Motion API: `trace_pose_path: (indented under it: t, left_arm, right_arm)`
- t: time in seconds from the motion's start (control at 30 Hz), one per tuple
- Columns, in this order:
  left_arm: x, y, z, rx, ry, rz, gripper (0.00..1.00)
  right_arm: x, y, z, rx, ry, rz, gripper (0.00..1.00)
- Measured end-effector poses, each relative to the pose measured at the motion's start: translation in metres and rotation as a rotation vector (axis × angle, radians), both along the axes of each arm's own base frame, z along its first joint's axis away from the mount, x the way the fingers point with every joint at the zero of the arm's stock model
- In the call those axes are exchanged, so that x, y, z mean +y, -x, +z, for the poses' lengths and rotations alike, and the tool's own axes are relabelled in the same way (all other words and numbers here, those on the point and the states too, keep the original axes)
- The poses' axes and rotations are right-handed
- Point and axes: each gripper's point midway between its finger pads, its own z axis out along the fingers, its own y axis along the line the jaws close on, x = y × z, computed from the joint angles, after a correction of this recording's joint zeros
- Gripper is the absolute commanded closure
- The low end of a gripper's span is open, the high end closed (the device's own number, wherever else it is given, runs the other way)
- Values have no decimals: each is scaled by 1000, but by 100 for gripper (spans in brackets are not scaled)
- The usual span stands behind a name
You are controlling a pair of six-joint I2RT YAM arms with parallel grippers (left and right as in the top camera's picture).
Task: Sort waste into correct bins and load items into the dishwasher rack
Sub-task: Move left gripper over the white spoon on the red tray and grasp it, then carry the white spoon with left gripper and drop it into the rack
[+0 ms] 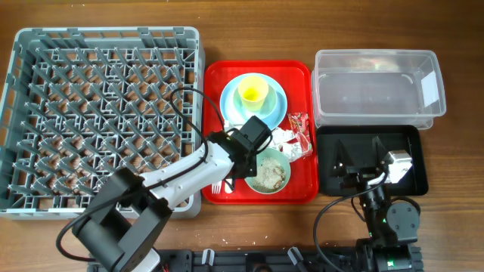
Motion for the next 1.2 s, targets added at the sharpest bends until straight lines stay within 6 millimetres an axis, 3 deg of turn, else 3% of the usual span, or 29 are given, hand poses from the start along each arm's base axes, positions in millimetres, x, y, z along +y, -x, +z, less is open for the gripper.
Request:
trace_pose_path:
  t: [0.37, 0.5, 0.7, 1.07, 1.2]
  left_arm:
    - [-14, 0, 4, -1, 63, -90, 92]
    - [-10, -9, 19, -75, 50, -99, 75]
    - [17, -19, 23, -144, -94, -85, 64]
    - [18, -29, 27, -195, -107, -75, 69]
    - [19, -28, 20, -182, -122, -76, 69]
  right_arm:
    - [0, 0, 0, 0, 0, 0, 0]
    - [0, 0, 0, 0, 0, 0, 0]
    - [0, 0, 0, 0, 0, 0, 1]
    - [0, 0, 0, 0, 0, 0, 0]
    - [0, 0, 0, 0, 0, 0, 0]
